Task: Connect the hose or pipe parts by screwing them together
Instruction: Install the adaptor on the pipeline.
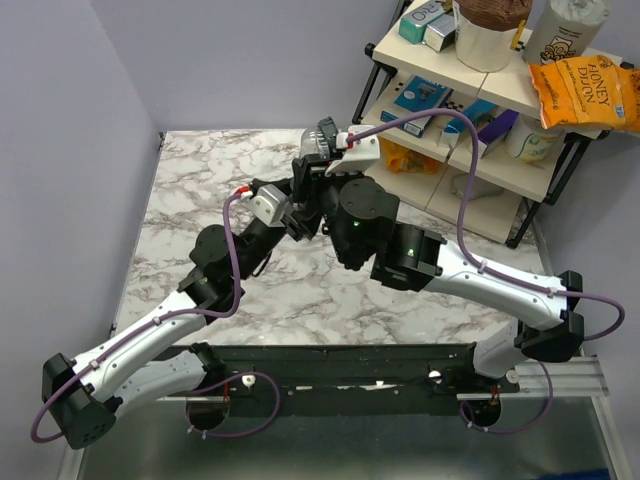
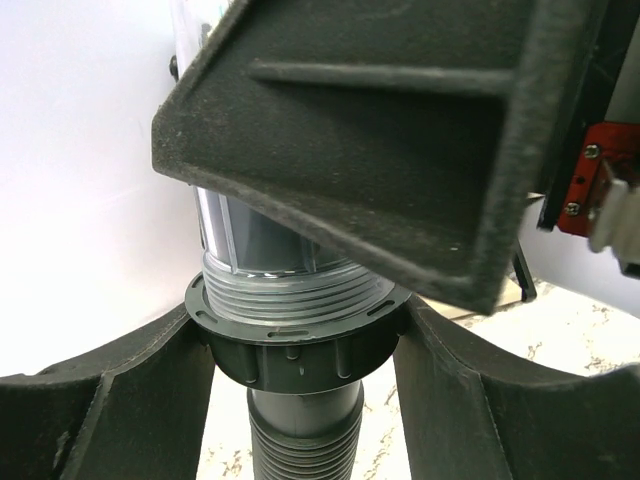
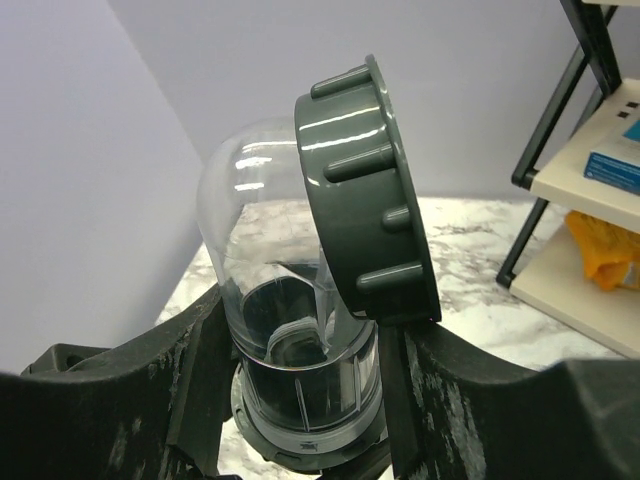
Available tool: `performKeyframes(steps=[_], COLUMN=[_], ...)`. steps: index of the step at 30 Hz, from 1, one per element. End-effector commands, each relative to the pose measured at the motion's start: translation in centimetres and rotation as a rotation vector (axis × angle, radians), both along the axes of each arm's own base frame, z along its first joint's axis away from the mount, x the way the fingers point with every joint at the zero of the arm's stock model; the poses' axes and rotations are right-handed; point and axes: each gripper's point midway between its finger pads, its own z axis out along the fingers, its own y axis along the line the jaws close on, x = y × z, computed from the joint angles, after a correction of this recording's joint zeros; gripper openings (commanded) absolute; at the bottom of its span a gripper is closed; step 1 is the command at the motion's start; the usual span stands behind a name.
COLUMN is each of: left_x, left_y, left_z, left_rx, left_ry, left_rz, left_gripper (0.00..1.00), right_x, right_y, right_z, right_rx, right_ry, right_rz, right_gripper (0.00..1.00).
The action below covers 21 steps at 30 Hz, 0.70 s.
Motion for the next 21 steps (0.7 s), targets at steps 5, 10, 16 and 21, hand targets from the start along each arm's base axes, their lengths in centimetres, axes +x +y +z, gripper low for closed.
performKeyframes(steps=[5, 10, 16, 21], left_x=[-3.1, -3.2, -3.3, -3.4], left_y=[3.0, 3.1, 3.5, 3.7], left_z=[7.9, 7.0, 6.5, 6.2], left_rx=[-0.202, -0.229, -0.237, -0.249], left_ry=[-0.291, -0.290, -0.290, -0.295], left_rz=[0.022, 0.016, 0.022, 0.026], left_gripper=[0.00, 0.00, 0.00, 0.00], right_x=[-2.0, -2.3, -2.5, -2.9], right_y=[2.4, 2.7, 3.1, 4.1], right_z=[-12.0, -11.9, -11.9, -10.8], right_rx=[-0.547, -0.598, -0.615, -0.594], right_ry=[0.138, 0.136, 0.165, 0.166], right_rz=[-0.013, -0.057, -0.060, -0.042], right_gripper=[0.04, 0.10, 0.29, 0.51])
